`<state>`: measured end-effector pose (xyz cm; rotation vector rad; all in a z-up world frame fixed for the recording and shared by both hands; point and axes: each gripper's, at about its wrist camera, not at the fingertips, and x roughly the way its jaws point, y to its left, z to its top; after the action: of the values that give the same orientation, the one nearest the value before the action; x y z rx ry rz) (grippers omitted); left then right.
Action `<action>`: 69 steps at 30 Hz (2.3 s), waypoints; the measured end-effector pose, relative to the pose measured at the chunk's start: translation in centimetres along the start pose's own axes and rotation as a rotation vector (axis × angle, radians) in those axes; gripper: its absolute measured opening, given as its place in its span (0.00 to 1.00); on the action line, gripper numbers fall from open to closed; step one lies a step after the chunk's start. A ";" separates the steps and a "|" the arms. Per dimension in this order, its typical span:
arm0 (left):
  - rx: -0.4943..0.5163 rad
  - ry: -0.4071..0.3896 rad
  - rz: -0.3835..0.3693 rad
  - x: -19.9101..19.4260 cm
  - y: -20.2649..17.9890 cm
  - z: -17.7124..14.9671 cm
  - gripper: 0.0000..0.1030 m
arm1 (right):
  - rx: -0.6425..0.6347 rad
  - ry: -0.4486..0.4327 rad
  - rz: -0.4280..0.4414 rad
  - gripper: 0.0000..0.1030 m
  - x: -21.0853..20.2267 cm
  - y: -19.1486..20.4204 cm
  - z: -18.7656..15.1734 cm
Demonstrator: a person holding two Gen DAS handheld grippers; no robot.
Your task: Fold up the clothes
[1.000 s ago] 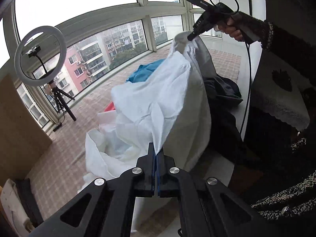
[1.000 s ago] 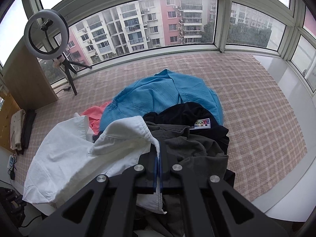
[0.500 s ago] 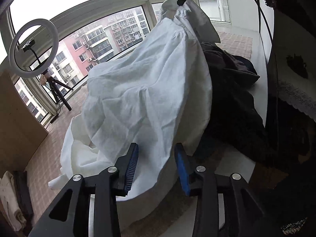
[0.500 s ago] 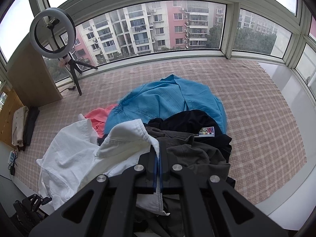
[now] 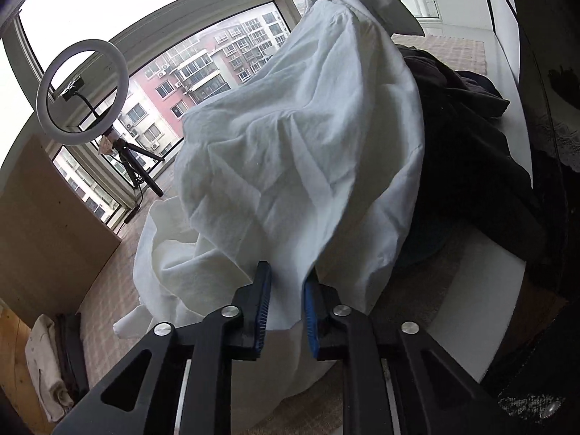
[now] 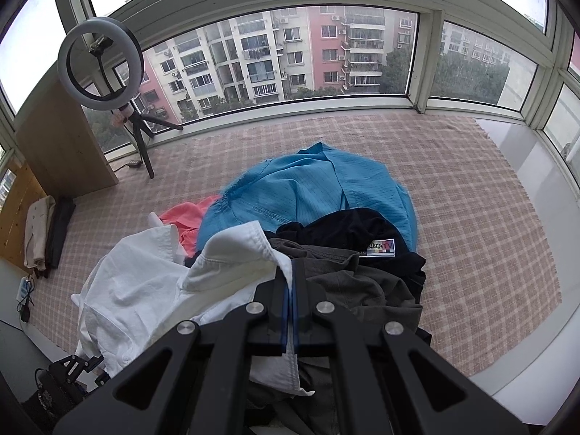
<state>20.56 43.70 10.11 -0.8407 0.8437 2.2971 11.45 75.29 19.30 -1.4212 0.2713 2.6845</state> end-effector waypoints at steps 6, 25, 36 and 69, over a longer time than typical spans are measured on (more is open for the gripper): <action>-0.071 -0.032 -0.032 -2.2 2.6 0.2 0.01 | -0.012 -0.017 0.004 0.01 -0.3 0.8 0.2; -0.195 -0.364 0.228 -28.2 28.1 2.8 0.01 | -0.147 -0.607 0.328 0.01 -30.9 23.8 9.1; -0.338 -0.222 -0.261 -15.7 23.9 -8.8 0.01 | -0.268 -0.388 0.072 0.01 -26.0 35.2 3.8; 0.160 -0.235 -0.082 -10.4 14.8 -7.6 0.40 | -0.248 -0.281 0.026 0.01 -23.7 31.1 2.8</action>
<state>20.33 25.84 18.15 -0.5145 0.8569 2.1711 17.37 45.44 43.98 -1.0724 -0.0680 2.9763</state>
